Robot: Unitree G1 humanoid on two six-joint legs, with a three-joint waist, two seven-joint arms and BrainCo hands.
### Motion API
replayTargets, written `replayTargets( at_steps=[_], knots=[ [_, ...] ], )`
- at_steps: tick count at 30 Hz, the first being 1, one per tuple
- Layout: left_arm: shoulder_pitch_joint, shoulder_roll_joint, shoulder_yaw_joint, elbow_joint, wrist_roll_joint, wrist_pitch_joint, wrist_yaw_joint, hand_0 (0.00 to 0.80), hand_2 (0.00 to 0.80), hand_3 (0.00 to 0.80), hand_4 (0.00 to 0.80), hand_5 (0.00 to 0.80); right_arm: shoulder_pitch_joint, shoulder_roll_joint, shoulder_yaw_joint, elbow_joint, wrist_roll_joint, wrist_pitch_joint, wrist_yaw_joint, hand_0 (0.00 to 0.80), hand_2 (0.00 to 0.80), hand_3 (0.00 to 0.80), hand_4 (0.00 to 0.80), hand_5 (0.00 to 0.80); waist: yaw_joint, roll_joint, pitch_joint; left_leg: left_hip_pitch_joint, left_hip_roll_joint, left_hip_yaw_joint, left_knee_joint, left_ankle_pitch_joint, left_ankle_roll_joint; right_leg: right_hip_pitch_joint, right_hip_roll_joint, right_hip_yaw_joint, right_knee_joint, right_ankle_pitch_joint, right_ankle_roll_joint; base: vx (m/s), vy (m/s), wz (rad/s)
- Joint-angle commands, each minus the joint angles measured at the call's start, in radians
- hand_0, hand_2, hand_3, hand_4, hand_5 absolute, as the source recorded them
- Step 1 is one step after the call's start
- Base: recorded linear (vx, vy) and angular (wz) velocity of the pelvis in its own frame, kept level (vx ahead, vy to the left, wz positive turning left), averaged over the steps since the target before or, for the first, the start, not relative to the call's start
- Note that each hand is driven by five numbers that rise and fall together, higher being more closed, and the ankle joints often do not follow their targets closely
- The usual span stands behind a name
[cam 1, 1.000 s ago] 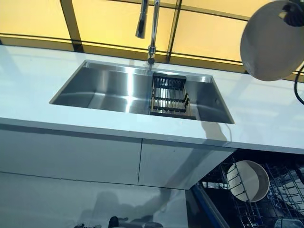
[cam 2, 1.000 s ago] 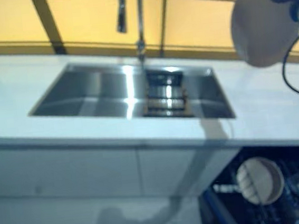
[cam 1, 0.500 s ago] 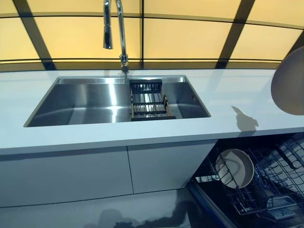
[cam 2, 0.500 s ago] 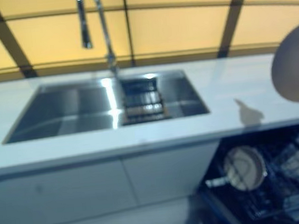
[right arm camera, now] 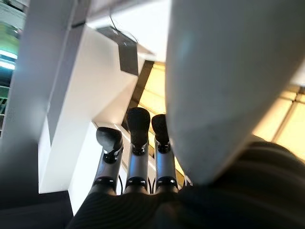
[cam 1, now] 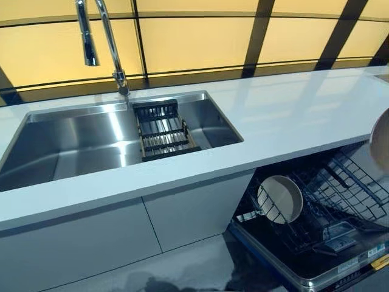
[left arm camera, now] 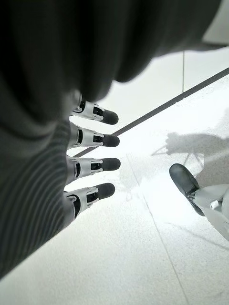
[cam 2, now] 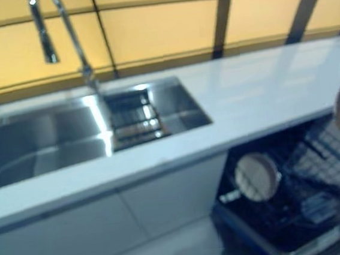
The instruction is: Take plates into dishwasher
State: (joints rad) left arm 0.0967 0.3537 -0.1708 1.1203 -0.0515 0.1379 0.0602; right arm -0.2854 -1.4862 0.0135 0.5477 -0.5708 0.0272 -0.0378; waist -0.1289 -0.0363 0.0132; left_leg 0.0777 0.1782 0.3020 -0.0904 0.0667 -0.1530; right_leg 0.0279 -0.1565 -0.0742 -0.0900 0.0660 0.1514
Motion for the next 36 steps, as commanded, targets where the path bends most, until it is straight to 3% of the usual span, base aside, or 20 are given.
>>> replayTargets(
  at_steps=[1,7,17,36],
  knots=[
    [-0.070,0.062,0.015,0.047,0.056,0.001,-0.003,0.000,0.000,0.000,0.000,0.000,-0.003,0.008,-0.088,-0.034,-0.040,0.016,-0.068,0.800,0.800,0.800,0.800,0.800,0.004,-0.071,-0.008,0.072,0.005,-0.026,0.003,-0.104,0.074,-0.001,0.012,-0.002,0.009,0.013,0.041,-0.004,-0.034,-0.09],
    [-0.080,0.053,0.010,0.051,0.046,-0.002,0.002,0.000,0.000,0.000,0.000,0.000,0.094,0.125,-0.126,-0.085,-0.174,0.160,-0.135,0.800,0.800,0.800,0.800,0.800,-0.012,-0.055,0.004,0.073,0.008,-0.008,0.003,-0.106,0.076,-0.011,0.015,0.011,0.009,0.014,0.043,-0.007,-0.014,-0.11],
    [-0.094,0.032,0.002,0.048,0.034,0.010,0.009,0.000,0.000,0.000,0.000,0.000,0.100,0.268,-0.077,-0.157,-0.315,0.299,-0.147,0.800,0.800,0.800,0.800,0.800,-0.017,-0.025,0.026,0.083,0.003,-0.007,0.003,-0.117,0.083,-0.006,0.006,0.007,0.011,0.008,0.043,0.000,0.000,-0.01],
    [-0.100,0.032,-0.036,0.016,0.039,0.031,0.001,0.000,0.000,0.000,0.000,0.000,-0.067,0.379,0.190,-0.050,-0.626,0.431,-0.070,0.800,0.800,0.800,0.800,0.800,0.041,0.011,0.042,0.049,-0.001,-0.054,0.003,-0.099,0.082,-0.014,-0.011,-0.049,0.007,0.006,0.039,-0.005,-0.011,0.03]
  ],
)
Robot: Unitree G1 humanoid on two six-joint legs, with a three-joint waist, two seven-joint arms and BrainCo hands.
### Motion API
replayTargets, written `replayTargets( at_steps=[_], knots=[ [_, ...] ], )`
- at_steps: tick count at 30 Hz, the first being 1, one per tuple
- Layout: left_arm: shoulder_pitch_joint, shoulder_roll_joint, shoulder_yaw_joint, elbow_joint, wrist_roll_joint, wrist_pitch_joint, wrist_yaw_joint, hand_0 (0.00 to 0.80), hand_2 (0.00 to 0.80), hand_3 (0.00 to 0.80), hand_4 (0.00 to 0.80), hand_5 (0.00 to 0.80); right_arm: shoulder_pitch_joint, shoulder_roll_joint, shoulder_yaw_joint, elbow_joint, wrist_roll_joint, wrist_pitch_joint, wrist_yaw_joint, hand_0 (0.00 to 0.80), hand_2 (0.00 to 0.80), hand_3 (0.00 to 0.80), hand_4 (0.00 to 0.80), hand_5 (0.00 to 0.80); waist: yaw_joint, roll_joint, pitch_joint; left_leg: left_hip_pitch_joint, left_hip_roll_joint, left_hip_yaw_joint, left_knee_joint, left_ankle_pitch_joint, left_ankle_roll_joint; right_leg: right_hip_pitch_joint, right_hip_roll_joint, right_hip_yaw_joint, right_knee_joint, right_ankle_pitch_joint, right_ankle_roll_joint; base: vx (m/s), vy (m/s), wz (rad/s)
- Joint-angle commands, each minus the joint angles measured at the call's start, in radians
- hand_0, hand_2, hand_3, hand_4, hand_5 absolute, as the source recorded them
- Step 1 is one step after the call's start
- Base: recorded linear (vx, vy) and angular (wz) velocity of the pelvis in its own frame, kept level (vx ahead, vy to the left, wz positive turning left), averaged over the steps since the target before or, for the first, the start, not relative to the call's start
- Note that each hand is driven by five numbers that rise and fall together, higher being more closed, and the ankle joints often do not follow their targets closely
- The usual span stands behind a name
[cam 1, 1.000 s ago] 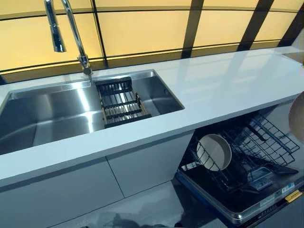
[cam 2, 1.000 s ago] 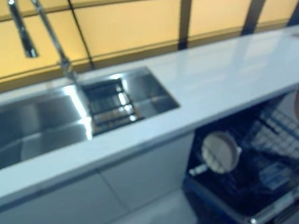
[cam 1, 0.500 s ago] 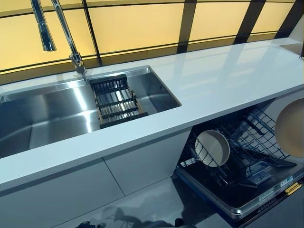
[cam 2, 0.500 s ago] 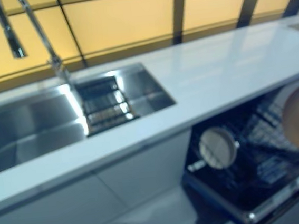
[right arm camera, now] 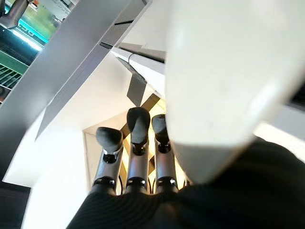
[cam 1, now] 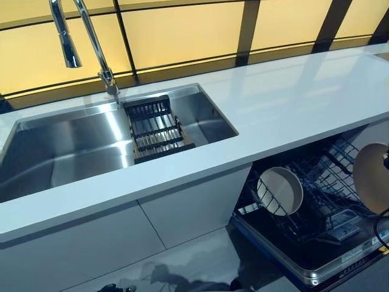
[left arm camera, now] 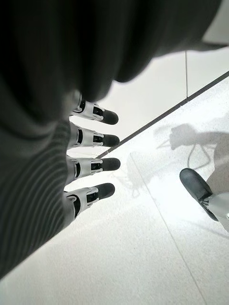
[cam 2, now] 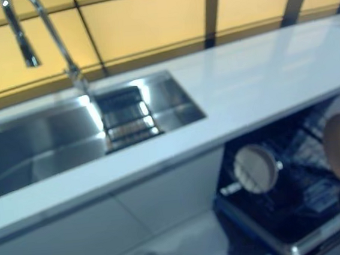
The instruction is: Take plates into dishwasher
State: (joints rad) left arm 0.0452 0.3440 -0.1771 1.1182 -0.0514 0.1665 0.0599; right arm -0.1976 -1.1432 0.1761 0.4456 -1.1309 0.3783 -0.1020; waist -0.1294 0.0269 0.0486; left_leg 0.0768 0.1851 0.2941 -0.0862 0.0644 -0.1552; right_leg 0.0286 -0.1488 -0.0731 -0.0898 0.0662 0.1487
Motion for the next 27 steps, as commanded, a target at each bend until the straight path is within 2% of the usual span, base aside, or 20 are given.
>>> replayTargets(
  at_steps=[1,6,10,20,27],
  knots=[
    [-0.048,0.040,-0.031,0.016,0.041,0.005,0.002,0.000,0.000,0.000,0.000,0.000,-0.157,0.043,0.033,0.059,-0.069,0.087,-0.002,0.800,0.800,0.800,0.800,0.800,0.044,-0.050,0.008,0.048,-0.008,-0.048,-0.001,-0.097,0.084,-0.013,-0.019,-0.052,0.007,0.005,0.041,-0.004,-0.027,0.05],
    [-0.034,0.046,-0.028,0.005,0.049,0.000,-0.005,0.000,0.000,0.000,0.000,0.000,-0.162,0.074,0.058,0.072,-0.073,0.134,0.000,0.800,0.800,0.800,0.800,0.800,0.055,-0.042,0.007,0.043,-0.011,-0.065,-0.001,-0.093,0.082,-0.010,-0.021,-0.056,0.003,0.005,0.040,0.016,-0.040,0.05],
    [-0.040,0.053,-0.033,-0.017,0.043,0.010,-0.006,0.000,0.000,0.000,0.000,0.000,-0.184,0.072,0.076,0.100,-0.047,0.146,-0.017,0.800,0.800,0.800,0.800,0.800,0.065,-0.036,0.016,0.032,-0.012,-0.077,-0.001,-0.089,0.083,-0.019,-0.026,-0.063,0.008,0.007,0.041,-0.023,-0.021,0.04],
    [-0.033,0.059,-0.052,-0.038,0.027,0.009,-0.013,0.000,0.000,0.000,0.000,0.000,-0.270,0.061,0.155,0.201,0.014,0.150,-0.044,0.800,0.800,0.800,0.800,0.800,0.094,-0.012,0.032,0.017,-0.019,-0.102,-0.001,-0.085,0.083,-0.022,-0.033,-0.080,0.007,0.004,0.039,-0.008,0.000,0.03],
    [-0.049,0.063,-0.071,-0.056,-0.003,0.004,-0.015,0.000,0.000,0.000,0.000,0.000,-0.358,0.066,0.230,0.262,0.033,0.146,-0.055,0.800,0.800,0.800,0.800,0.800,0.106,0.014,0.069,-0.009,-0.026,-0.118,-0.001,-0.075,0.079,-0.043,-0.045,-0.094,0.011,0.008,0.037,-0.053,0.013,0.09]
  ],
)
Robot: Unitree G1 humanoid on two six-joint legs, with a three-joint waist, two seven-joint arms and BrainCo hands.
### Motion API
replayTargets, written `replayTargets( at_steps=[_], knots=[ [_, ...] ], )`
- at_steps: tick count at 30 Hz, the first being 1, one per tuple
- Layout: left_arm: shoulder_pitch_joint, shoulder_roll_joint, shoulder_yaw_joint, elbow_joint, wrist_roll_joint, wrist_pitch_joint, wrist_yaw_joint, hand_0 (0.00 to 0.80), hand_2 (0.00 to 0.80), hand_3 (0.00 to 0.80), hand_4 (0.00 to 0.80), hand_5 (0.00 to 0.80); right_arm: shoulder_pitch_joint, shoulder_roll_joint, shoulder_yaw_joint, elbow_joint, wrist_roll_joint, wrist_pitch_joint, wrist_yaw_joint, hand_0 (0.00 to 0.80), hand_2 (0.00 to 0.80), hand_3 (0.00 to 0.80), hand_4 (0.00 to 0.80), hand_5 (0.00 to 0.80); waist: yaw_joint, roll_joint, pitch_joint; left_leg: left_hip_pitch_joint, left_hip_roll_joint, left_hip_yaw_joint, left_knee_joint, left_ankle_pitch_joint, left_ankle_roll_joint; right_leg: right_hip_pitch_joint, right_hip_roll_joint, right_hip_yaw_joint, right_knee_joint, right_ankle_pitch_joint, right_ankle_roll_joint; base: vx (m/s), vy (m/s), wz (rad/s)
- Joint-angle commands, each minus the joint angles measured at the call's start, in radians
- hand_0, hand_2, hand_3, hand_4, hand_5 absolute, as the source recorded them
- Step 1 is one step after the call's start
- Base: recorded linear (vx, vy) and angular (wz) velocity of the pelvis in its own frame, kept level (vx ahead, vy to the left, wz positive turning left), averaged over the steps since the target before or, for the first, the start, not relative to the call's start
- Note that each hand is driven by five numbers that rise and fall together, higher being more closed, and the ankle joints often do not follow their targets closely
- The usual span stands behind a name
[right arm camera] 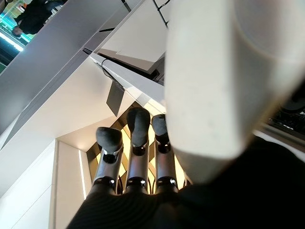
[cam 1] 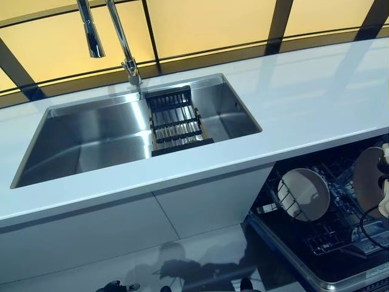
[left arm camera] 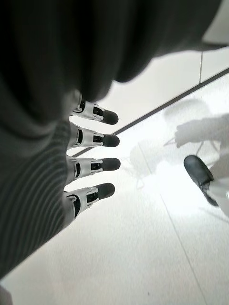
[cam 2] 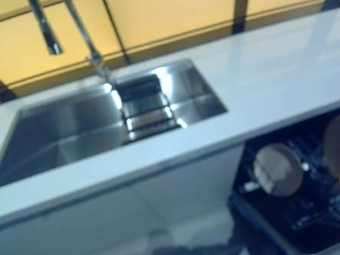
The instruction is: Take plates into dishwasher
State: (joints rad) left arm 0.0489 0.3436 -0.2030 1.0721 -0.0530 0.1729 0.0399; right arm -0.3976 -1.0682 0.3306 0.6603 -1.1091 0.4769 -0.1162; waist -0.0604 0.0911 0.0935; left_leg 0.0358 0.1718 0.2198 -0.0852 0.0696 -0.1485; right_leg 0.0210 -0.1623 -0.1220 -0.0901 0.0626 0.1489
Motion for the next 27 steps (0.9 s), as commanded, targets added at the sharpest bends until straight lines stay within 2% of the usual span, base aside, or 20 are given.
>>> replayTargets(
  at_steps=[1,7,12,27],
  knots=[
    [-0.054,0.063,-0.048,-0.011,-0.008,-0.006,0.005,0.000,0.000,0.000,0.000,0.000,-0.171,-0.009,0.086,0.054,0.012,0.045,-0.039,0.800,0.800,0.800,0.800,0.800,0.038,-0.046,0.029,0.028,-0.015,-0.045,-0.002,-0.079,0.073,-0.039,-0.033,-0.045,0.012,0.012,0.036,-0.054,0.039,0.02],
    [-0.067,0.051,-0.063,-0.028,-0.044,-0.013,0.006,0.000,0.000,0.000,0.000,0.000,-0.225,-0.003,0.157,0.088,-0.037,0.014,-0.018,0.800,0.800,0.800,0.800,0.800,0.043,-0.017,0.052,0.010,-0.030,-0.053,-0.002,-0.074,0.074,-0.053,-0.046,-0.051,0.014,0.013,0.035,-0.045,0.052,0.02],
    [-0.071,0.044,-0.068,-0.033,-0.056,-0.015,0.007,0.000,0.000,0.000,0.000,0.000,-0.234,0.003,0.198,0.100,-0.109,-0.040,0.009,0.800,0.800,0.800,0.800,0.800,0.045,-0.001,0.063,0.004,-0.042,-0.059,-0.002,-0.072,0.077,-0.058,-0.058,-0.057,0.015,0.016,0.038,-0.022,0.040,0.06],
    [-0.083,0.042,-0.058,-0.033,-0.040,-0.011,0.004,0.000,0.000,0.000,0.000,0.000,-0.158,0.073,0.171,0.159,0.083,-0.066,0.026,0.800,0.800,0.800,0.800,0.800,0.043,-0.010,0.074,0.011,-0.038,-0.056,-0.002,-0.073,0.074,-0.051,-0.061,-0.056,0.013,0.019,0.042,0.002,0.003,0.01]
  ],
)
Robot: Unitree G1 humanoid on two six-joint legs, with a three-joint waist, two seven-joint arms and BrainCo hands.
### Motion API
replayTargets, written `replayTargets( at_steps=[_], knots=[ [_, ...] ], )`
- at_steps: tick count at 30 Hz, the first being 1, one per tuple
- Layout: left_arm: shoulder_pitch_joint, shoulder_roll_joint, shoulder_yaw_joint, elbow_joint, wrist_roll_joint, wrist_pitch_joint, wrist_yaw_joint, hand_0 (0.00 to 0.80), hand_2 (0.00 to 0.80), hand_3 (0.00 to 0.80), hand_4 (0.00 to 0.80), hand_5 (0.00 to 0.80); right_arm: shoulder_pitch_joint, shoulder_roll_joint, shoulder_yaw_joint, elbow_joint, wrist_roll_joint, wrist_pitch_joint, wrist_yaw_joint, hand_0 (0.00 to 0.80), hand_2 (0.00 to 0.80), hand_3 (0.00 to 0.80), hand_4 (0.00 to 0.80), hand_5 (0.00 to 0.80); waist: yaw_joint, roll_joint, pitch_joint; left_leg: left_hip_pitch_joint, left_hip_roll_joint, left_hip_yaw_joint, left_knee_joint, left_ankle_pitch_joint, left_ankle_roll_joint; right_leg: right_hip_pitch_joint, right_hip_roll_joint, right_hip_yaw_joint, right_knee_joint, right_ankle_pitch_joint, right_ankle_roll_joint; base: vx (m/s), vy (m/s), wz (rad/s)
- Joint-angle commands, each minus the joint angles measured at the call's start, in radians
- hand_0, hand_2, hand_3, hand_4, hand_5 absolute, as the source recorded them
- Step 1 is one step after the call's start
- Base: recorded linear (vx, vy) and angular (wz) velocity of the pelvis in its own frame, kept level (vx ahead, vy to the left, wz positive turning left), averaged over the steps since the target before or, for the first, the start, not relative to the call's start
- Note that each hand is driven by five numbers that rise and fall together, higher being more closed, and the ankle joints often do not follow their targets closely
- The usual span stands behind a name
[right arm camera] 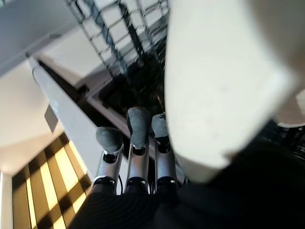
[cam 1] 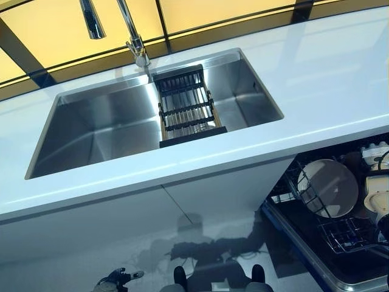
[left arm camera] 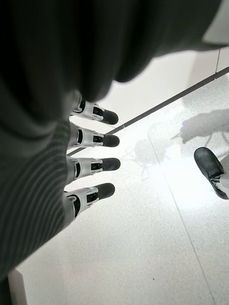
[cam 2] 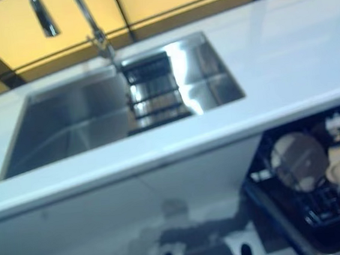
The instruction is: Take plates into dishwasher
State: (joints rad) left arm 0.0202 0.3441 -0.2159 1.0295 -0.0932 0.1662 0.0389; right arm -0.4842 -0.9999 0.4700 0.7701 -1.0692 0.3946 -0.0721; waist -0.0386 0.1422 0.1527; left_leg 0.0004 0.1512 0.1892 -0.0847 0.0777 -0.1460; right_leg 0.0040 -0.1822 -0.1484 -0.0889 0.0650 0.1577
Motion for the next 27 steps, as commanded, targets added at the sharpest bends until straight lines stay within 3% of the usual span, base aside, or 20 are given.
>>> replayTargets(
  at_steps=[1,10,11,13,14,15,17,21,24,27],
  knots=[
    [-0.056,0.041,-0.046,0.008,0.000,-0.002,0.007,0.000,0.000,0.000,0.000,0.000,-0.065,0.012,0.025,0.058,0.060,0.014,-0.020,0.800,0.800,0.800,0.800,0.800,0.020,-0.062,0.016,0.048,-0.016,-0.025,-0.003,-0.081,0.071,-0.033,-0.040,-0.029,0.012,0.018,0.033,0.000,0.000,0.00],
    [-0.059,0.052,-0.032,-0.001,0.012,0.009,0.005,0.000,0.000,0.000,0.000,0.000,-0.037,0.025,-0.006,0.067,0.143,-0.024,0.060,0.800,0.800,0.800,0.800,0.800,0.017,-0.070,0.023,0.050,-0.008,-0.023,-0.003,-0.075,0.066,-0.030,-0.038,-0.028,0.010,0.022,0.033,0.000,0.000,0.00],
    [-0.060,0.054,-0.030,-0.004,0.013,0.012,0.004,0.000,0.000,0.000,0.000,0.000,-0.037,0.024,-0.009,0.061,0.148,-0.028,0.073,0.722,0.722,0.722,0.722,0.722,0.017,-0.071,0.024,0.051,-0.007,-0.023,-0.003,-0.074,0.065,-0.029,-0.038,-0.028,0.010,0.022,0.032,0.000,0.000,0.00],
    [-0.062,0.056,-0.027,-0.003,0.017,0.012,0.003,0.000,0.000,0.000,0.000,0.000,-0.037,0.025,-0.016,0.057,0.165,-0.034,0.096,0.696,0.696,0.696,0.696,0.696,0.016,-0.074,0.026,0.052,-0.006,-0.023,-0.003,-0.074,0.064,-0.028,-0.037,-0.027,0.009,0.022,0.031,0.000,0.000,0.00],
    [-0.063,0.057,-0.026,-0.003,0.018,0.014,0.004,0.000,0.000,0.000,0.000,0.000,-0.037,0.026,-0.018,0.054,0.172,-0.036,0.101,0.499,0.499,0.499,0.499,0.499,0.016,-0.075,0.026,0.052,-0.005,-0.023,-0.003,-0.074,0.064,-0.027,-0.036,-0.027,0.009,0.022,0.031,0.000,0.000,0.00],
    [-0.064,0.056,-0.025,-0.003,0.019,0.015,0.005,0.000,0.000,0.000,0.000,0.000,-0.038,0.029,-0.018,0.049,0.186,-0.034,0.107,0.248,0.248,0.248,0.248,0.248,0.016,-0.078,0.026,0.053,-0.005,-0.023,-0.003,-0.073,0.063,-0.026,-0.036,-0.027,0.008,0.023,0.031,0.000,0.000,0.00],
    [-0.064,0.057,-0.022,-0.002,0.023,0.013,0.005,0.000,0.000,0.000,0.000,0.000,-0.038,0.034,-0.024,0.046,0.200,-0.028,0.115,0.285,0.285,0.285,0.285,0.285,0.016,-0.082,0.025,0.055,-0.003,-0.021,-0.003,-0.074,0.062,-0.023,-0.035,-0.027,0.008,0.023,0.031,0.000,0.000,0.00],
    [-0.063,0.059,-0.015,-0.005,0.033,0.016,0.006,0.000,0.000,0.000,0.000,0.000,-0.035,0.036,-0.040,0.036,0.212,-0.028,0.118,0.229,0.229,0.229,0.229,0.229,0.017,-0.092,0.020,0.057,0.001,-0.019,-0.003,-0.073,0.059,-0.019,-0.032,-0.027,0.005,0.024,0.031,0.000,0.000,0.00],
    [-0.060,0.062,-0.012,-0.003,0.041,0.013,0.007,0.000,0.000,0.000,0.000,0.000,-0.029,0.034,-0.052,0.027,0.220,-0.028,0.107,0.000,0.000,0.000,0.000,0.000,0.017,-0.100,0.018,0.062,0.005,-0.017,-0.003,-0.072,0.058,-0.014,-0.031,-0.029,0.004,0.025,0.032,0.000,0.000,0.00],
    [-0.057,0.063,-0.010,-0.003,0.045,0.015,0.007,0.000,0.000,0.000,0.000,0.000,-0.024,0.031,-0.061,0.013,0.233,-0.017,0.109,0.000,0.000,0.000,0.000,0.000,0.017,-0.106,0.014,0.066,0.008,-0.015,-0.003,-0.072,0.057,-0.008,-0.029,-0.029,0.002,0.025,0.032,0.000,0.000,0.00]
  ],
)
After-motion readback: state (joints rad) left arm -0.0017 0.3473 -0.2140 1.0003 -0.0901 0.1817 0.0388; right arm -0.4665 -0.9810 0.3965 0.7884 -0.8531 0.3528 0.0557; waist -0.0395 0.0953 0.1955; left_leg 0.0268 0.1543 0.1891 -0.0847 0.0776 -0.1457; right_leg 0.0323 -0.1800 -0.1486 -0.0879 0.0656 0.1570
